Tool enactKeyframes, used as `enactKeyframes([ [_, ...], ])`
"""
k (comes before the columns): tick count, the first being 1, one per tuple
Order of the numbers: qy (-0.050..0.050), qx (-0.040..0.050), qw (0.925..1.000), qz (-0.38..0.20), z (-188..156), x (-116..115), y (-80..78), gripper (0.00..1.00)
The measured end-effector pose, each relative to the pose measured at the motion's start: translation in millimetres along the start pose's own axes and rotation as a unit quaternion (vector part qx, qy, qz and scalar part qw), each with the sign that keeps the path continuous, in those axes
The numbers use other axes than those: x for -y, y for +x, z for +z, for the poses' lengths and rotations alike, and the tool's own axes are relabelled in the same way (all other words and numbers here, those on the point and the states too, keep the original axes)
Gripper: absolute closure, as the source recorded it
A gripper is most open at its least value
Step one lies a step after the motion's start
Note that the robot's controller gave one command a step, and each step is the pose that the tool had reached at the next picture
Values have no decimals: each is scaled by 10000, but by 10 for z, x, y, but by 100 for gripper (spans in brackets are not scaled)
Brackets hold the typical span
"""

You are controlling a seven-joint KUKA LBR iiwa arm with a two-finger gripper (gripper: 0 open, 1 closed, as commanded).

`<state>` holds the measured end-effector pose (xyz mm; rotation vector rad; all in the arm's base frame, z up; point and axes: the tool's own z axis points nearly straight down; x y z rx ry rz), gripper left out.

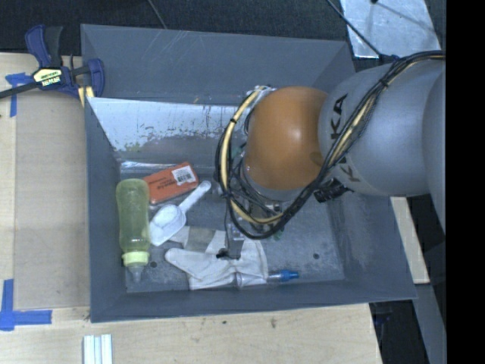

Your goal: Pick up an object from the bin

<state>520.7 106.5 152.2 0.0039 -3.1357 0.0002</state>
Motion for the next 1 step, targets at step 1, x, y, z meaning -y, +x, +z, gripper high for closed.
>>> enactKeyframes([
  [1, -5, 41, 10000, 10, -45, 5, -19, 0],
])
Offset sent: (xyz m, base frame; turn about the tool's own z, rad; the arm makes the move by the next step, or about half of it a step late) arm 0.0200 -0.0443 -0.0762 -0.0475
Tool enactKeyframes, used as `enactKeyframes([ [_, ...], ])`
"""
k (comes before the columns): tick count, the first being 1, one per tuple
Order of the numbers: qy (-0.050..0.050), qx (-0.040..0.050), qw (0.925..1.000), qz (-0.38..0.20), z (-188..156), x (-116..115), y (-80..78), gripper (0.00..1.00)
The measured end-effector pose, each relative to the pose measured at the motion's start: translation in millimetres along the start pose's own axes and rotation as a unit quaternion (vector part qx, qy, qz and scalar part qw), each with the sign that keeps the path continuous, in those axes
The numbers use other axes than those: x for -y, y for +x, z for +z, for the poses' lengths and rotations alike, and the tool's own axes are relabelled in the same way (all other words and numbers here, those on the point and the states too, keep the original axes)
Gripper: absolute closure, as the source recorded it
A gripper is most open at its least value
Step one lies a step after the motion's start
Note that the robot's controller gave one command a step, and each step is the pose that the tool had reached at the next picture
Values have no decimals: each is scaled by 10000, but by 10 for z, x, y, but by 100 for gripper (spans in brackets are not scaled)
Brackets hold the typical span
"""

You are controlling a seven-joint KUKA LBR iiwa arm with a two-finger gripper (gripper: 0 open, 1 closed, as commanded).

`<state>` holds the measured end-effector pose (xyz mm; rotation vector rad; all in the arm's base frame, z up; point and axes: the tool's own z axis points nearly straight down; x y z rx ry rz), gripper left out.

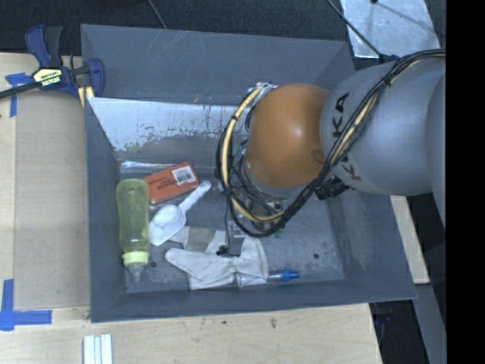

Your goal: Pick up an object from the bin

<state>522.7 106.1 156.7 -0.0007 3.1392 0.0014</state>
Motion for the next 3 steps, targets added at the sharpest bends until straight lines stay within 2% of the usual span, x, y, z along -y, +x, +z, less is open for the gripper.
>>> enactKeyframes([
  [1, -2, 33, 9998, -189, 539, 299, -149, 0],
  [2, 16, -8, 9996, -298, 859, 268, -488, 0],
  [3, 4, 15, 9908, -1352, 844, 386, -190, 100],
])
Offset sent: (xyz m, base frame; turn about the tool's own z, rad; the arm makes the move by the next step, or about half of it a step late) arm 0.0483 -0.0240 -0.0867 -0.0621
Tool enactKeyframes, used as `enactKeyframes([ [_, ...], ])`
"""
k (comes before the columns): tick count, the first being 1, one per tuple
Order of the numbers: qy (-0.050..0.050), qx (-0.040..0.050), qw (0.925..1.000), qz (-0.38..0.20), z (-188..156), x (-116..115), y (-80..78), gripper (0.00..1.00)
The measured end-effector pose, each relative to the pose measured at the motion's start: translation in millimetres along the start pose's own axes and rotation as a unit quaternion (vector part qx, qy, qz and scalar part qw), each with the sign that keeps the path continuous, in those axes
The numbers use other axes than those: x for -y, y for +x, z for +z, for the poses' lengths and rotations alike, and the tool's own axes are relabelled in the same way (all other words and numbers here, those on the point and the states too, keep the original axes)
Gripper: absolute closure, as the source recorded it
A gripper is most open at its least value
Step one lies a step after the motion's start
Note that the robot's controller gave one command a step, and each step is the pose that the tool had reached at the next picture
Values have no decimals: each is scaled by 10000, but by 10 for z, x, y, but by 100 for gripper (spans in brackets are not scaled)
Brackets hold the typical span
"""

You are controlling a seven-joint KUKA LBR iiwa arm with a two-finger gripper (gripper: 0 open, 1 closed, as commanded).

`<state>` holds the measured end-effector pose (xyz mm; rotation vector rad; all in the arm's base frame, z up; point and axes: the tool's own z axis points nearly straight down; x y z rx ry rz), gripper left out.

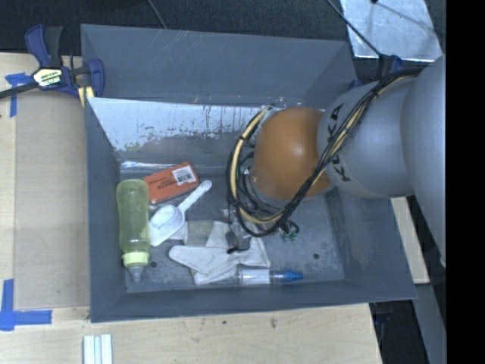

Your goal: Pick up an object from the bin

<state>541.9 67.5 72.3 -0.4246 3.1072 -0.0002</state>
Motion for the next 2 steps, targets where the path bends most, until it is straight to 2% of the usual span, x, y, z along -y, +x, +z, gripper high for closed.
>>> enactKeyframes([
  [1, -1, 0, 10000, 1, 0, 0, 0, 100],
  [2, -3, -10, 9998, -219, -1422, 97, 215, 100],
])
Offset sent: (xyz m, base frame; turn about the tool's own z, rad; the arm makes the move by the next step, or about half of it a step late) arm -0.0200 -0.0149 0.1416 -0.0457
